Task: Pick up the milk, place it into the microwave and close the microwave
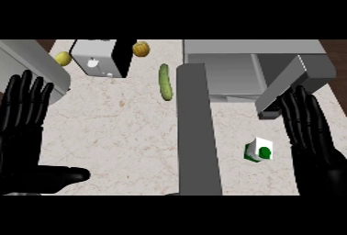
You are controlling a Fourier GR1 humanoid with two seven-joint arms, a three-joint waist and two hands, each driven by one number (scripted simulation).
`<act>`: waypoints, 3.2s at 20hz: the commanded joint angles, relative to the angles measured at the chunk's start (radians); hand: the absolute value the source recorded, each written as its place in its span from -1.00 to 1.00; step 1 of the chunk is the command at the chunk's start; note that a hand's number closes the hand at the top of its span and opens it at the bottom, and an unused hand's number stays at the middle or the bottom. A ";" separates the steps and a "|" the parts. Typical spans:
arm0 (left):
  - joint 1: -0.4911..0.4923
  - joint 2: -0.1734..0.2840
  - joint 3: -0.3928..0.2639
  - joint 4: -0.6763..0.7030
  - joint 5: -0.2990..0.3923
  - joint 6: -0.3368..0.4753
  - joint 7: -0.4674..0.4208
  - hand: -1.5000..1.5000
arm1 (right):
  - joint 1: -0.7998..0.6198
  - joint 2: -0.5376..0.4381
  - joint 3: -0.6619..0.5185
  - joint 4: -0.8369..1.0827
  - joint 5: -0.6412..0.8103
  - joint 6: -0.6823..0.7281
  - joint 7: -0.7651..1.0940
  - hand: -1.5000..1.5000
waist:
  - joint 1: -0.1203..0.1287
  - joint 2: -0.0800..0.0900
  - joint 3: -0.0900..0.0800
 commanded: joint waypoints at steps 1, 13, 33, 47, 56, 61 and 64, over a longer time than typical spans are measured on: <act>0.049 -0.010 0.011 -0.036 0.028 0.005 0.046 -1.00 | 0.051 0.014 0.105 -0.076 0.070 -0.008 0.110 -1.00 | 0.002 -0.001 -0.001; 0.264 0.047 0.168 -0.167 0.217 -0.166 0.020 -1.00 | 0.157 0.012 0.082 -0.074 0.174 -0.078 0.098 -1.00 | 0.008 0.000 -0.001; 0.413 0.016 0.293 -0.249 0.336 -0.329 0.031 -1.00 | 0.163 -0.012 -0.147 0.355 -0.011 -0.085 -0.230 -1.00 | 0.009 0.000 -0.001; 0.339 -0.003 0.351 -0.205 0.320 -0.359 0.056 -1.00 | 0.149 -0.003 -0.245 0.756 -0.056 -0.043 -0.582 -1.00 | 0.003 0.001 -0.001; 0.388 -0.052 0.395 -0.209 0.333 -0.444 0.033 -1.00 | 0.069 -0.035 -0.309 1.029 -0.050 -0.009 -0.781 -1.00 | 0.005 0.001 -0.001; 0.380 -0.041 0.418 -0.257 0.376 -0.429 0.082 -1.00 | -0.093 -0.091 -0.390 1.285 -0.051 -0.027 -0.840 -1.00 | 0.009 0.001 0.000; 0.379 -0.043 0.415 -0.313 0.421 -0.402 0.148 -1.00 | -0.199 -0.072 -0.398 1.414 -0.046 -0.052 -0.887 -1.00 | 0.012 0.002 0.000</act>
